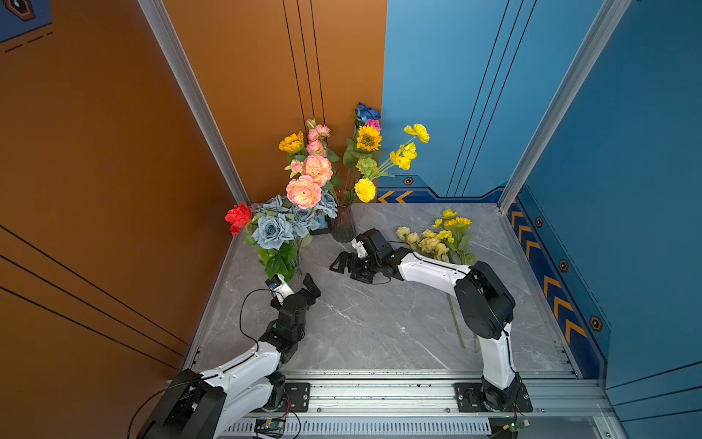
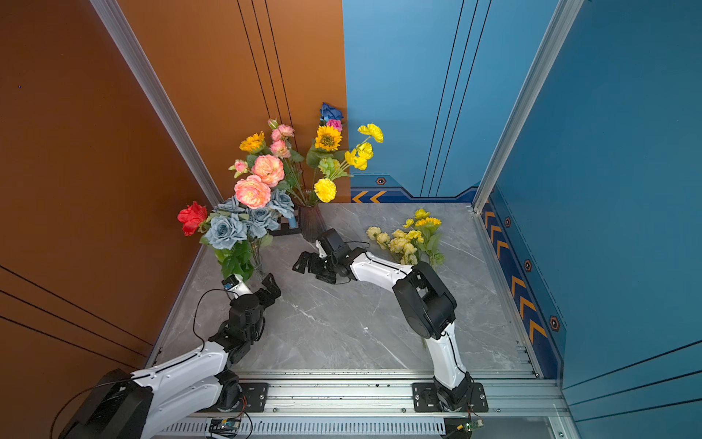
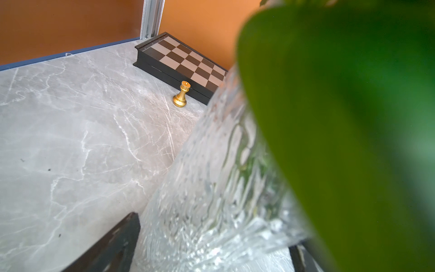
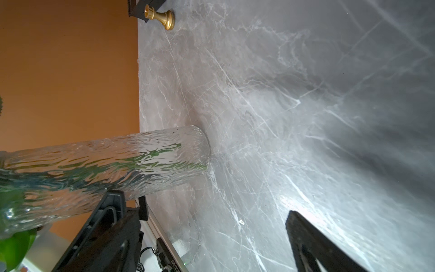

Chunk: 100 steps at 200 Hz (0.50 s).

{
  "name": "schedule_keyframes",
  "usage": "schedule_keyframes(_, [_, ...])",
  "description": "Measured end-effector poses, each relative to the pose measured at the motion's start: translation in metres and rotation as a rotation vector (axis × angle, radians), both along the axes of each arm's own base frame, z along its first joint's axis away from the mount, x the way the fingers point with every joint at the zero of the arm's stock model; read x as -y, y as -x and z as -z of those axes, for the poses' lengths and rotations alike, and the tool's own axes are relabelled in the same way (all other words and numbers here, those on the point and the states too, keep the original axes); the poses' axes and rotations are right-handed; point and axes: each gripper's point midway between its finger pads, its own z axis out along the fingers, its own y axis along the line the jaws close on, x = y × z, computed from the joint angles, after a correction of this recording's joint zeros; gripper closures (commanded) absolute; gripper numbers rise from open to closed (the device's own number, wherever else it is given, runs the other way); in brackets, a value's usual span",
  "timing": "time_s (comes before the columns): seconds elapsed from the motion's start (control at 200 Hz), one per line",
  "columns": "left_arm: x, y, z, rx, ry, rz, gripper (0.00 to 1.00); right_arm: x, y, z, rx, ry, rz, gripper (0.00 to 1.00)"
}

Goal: Pick out yellow flowers from the vase
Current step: Move the vase to the center of the board.

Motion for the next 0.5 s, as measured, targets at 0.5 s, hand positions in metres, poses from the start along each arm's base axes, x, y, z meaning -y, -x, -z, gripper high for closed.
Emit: schedule_keyframes(0.5, [0.049,0.017,-0.025,0.056,-0.055,0.224,0.02,0.054,-0.013,-0.021,0.109,0.073,0.026,0.00])
